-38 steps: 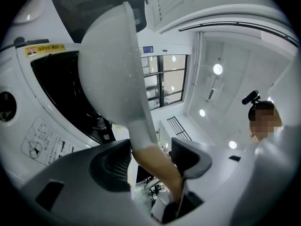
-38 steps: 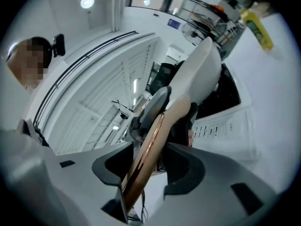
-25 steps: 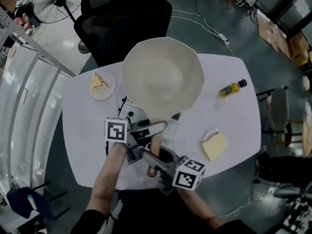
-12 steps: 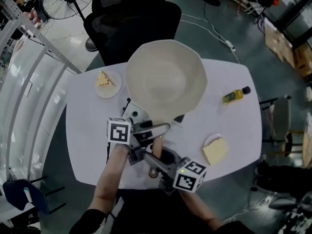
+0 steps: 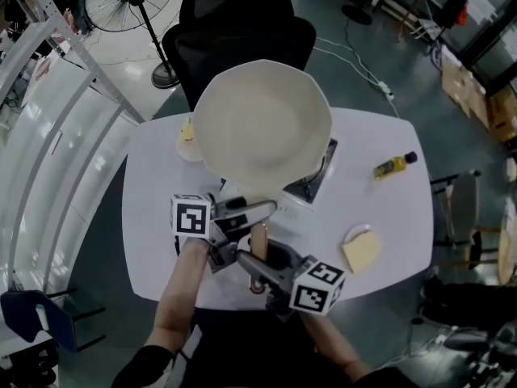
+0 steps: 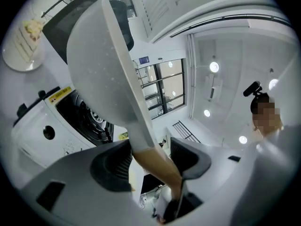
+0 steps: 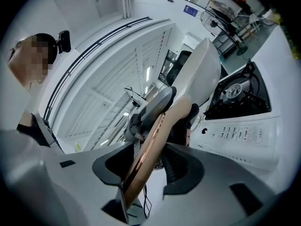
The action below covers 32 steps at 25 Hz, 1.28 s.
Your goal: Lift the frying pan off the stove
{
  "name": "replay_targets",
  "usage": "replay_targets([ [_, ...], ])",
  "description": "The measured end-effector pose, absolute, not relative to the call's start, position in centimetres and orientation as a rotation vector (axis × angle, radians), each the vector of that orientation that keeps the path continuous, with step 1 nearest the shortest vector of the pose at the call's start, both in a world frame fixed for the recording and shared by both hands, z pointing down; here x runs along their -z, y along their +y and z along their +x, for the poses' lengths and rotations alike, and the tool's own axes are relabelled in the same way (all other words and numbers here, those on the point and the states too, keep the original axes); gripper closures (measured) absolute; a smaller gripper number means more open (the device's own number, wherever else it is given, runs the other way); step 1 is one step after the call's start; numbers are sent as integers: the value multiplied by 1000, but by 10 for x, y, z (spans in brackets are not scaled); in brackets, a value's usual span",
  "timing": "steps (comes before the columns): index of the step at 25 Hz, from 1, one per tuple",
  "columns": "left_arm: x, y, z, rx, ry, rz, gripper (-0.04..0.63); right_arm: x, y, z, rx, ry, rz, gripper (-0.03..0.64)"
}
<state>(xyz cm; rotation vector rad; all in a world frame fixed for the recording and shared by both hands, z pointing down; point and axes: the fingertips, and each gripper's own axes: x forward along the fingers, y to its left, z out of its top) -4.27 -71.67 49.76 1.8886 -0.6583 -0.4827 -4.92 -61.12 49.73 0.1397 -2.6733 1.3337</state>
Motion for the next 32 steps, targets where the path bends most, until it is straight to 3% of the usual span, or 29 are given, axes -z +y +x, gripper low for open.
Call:
replay_targets([
  [32, -472, -531, -200, 679, -1134, 1718, 342, -467, -435, -160, -1235, -2507, -465, 426],
])
